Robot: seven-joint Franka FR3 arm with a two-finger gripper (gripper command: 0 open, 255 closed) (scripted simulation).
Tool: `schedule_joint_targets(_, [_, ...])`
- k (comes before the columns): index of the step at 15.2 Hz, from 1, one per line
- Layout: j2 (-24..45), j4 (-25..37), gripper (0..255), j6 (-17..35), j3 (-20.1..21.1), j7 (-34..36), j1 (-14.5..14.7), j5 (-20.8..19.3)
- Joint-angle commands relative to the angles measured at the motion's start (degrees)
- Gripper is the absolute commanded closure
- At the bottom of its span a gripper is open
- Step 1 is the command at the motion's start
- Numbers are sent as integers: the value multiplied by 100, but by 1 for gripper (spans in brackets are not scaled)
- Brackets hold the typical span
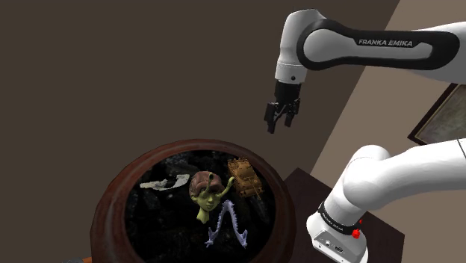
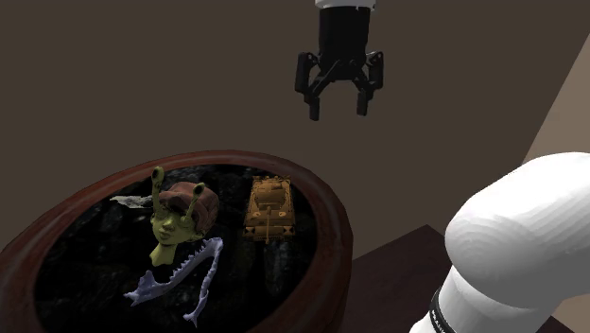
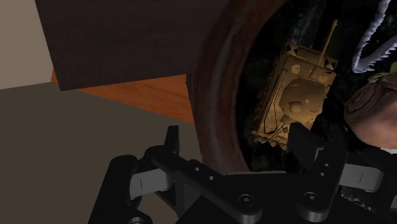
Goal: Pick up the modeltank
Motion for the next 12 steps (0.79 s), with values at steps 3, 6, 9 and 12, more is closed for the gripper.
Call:
schedule_joint_targets(3, [55,-354,0,519,424,289,256,338])
schedule_joint_targets(6, [199,-527,0,925,783,529,465,603])
schedule_joint_targets(9, [423,-637,0,1356,1155,767,666,851])
schedule_joint_targets(12, [622,-675,0,1662,1416,931,792,1004])
